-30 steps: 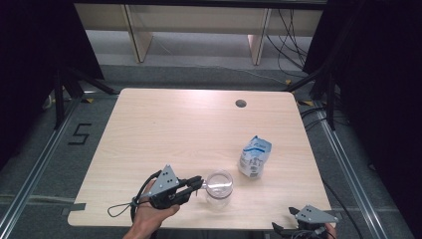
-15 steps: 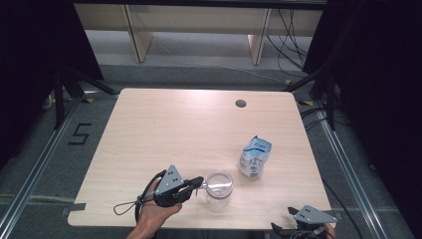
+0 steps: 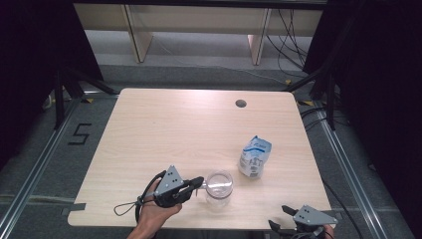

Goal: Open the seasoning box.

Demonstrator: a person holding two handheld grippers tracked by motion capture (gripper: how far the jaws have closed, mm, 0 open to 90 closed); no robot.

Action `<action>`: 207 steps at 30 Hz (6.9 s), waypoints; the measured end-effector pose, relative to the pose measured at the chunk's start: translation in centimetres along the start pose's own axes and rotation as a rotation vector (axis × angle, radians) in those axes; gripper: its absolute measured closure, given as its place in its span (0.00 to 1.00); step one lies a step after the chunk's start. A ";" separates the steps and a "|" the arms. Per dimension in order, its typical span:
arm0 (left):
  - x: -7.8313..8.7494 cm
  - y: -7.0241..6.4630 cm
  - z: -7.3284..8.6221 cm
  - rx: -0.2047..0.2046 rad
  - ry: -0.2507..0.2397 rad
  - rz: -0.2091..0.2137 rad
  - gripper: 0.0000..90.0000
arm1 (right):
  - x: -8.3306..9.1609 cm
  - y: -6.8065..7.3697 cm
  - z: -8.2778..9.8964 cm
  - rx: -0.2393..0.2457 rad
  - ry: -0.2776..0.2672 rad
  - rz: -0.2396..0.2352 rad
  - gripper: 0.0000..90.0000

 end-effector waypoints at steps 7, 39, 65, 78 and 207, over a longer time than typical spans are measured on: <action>0.0 0.0 0.1 0.003 -0.008 0.000 0.99 | -0.3 1.3 -1.8 -0.027 -0.086 -0.062 0.51; 0.1 0.1 0.3 0.018 -0.029 0.008 0.99 | -3.7 4.2 -5.8 0.111 -0.130 -0.115 0.66; 0.1 0.0 0.5 0.043 -0.033 0.007 0.99 | -4.5 5.8 -8.7 0.189 -0.217 -0.151 0.92; 0.1 0.1 0.5 0.029 -0.037 0.013 0.99 | -5.6 7.2 -9.5 0.222 -0.204 -0.176 0.94; 4.2 -1.5 7.6 0.054 0.175 -0.002 0.17 | -2.4 0.4 -11.2 0.007 -0.357 -0.041 0.38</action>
Point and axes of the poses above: each handheld gripper's, and its own axes: x roughly backward along the jaws, z roughly out of its underside, y roughly to its left, the point moved 9 cm from there along -x, roughly forward along the jaws, and after that the axes turned 13 degrees about -x, right-handed, at the moved point
